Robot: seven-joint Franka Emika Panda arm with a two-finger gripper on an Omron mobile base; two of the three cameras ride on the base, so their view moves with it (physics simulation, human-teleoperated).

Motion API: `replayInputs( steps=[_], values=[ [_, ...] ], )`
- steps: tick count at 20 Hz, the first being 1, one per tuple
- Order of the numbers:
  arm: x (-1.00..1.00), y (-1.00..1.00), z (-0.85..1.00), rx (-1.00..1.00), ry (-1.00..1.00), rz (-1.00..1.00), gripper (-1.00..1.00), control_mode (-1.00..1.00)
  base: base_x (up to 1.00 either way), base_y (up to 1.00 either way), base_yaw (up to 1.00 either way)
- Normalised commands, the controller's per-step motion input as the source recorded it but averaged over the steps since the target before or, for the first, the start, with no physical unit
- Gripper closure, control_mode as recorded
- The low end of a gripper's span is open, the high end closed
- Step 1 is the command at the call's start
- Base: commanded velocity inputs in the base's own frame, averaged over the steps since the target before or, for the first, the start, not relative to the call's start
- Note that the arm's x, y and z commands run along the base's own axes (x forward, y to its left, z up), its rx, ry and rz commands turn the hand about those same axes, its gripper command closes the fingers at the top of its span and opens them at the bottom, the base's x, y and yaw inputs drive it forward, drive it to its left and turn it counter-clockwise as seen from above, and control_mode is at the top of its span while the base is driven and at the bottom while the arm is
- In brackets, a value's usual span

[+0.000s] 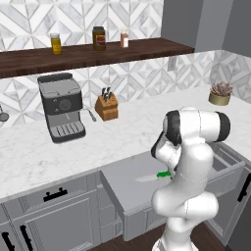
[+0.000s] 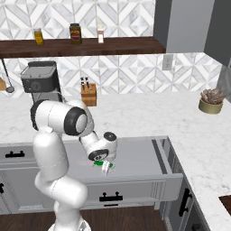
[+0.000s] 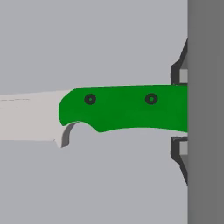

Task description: Pick up the knife from the drawer and place it on the cutting board. Then place the meat from the plate to the cutting board.

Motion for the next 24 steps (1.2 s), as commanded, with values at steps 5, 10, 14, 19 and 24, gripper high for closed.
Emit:
replayInputs(
  steps=[5,10,14,19,24],
  values=[
    [-0.19,-0.5,0.87,0.0,-0.04,0.44,1.0,-1.0,0.0,0.0,0.0],
    [0.0,-0.22,1.0,0.0,0.0,0.34,1.0,-1.0,0.0,0.0,0.0],
    [0.08,-0.32,1.0,0.02,0.0,0.27,1.0,-1.0,0.0,0.0,0.0],
    [0.13,-0.27,1.0,0.05,0.03,0.2,1.0,-1.0,0.0,0.0,0.0],
    [0.15,-0.13,1.0,0.03,0.06,0.03,1.0,-1.0,0.0,0.0,0.0]
  ],
)
